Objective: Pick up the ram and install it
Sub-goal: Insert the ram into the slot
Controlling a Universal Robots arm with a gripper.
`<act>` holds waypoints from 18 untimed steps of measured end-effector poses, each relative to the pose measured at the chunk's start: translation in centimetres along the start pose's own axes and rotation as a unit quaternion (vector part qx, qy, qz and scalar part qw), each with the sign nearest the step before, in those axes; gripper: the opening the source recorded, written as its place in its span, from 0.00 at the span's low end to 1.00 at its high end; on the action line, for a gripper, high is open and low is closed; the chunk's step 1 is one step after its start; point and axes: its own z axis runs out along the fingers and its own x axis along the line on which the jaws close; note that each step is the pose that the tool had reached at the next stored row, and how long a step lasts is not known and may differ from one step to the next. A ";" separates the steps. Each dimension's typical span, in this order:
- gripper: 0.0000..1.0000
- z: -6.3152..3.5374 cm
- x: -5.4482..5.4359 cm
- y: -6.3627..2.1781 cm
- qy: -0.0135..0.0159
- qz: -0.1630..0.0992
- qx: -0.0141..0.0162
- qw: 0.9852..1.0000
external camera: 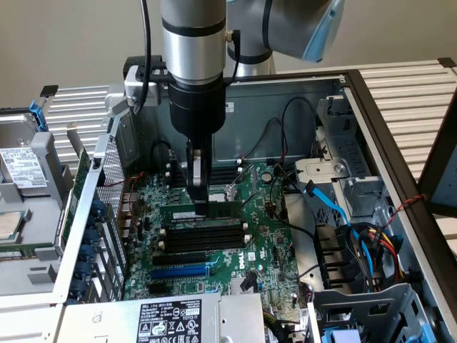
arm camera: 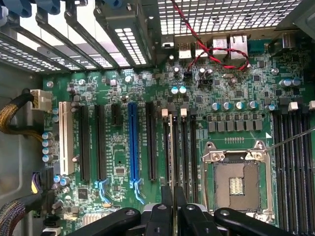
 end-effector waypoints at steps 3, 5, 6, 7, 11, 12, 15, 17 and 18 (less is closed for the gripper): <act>0.14 0.28 0.0 -0.28 0.000 0.000 0.000 1.000; 0.14 0.43 0.0 -0.35 0.000 0.000 0.000 1.000; 0.14 0.54 0.0 -0.35 0.000 0.001 0.000 1.000; 0.14 0.67 0.0 -0.35 0.000 0.001 0.001 1.000; 0.14 1.18 0.0 -0.38 0.000 0.001 0.002 1.000; 0.14 1.32 0.0 -0.39 0.000 0.001 0.003 1.000; 0.14 1.58 0.0 -0.39 0.000 0.001 0.004 1.000; 0.14 1.58 0.0 -0.39 0.000 0.001 0.004 1.000; 0.14 1.59 0.0 -0.39 0.000 0.001 0.004 1.000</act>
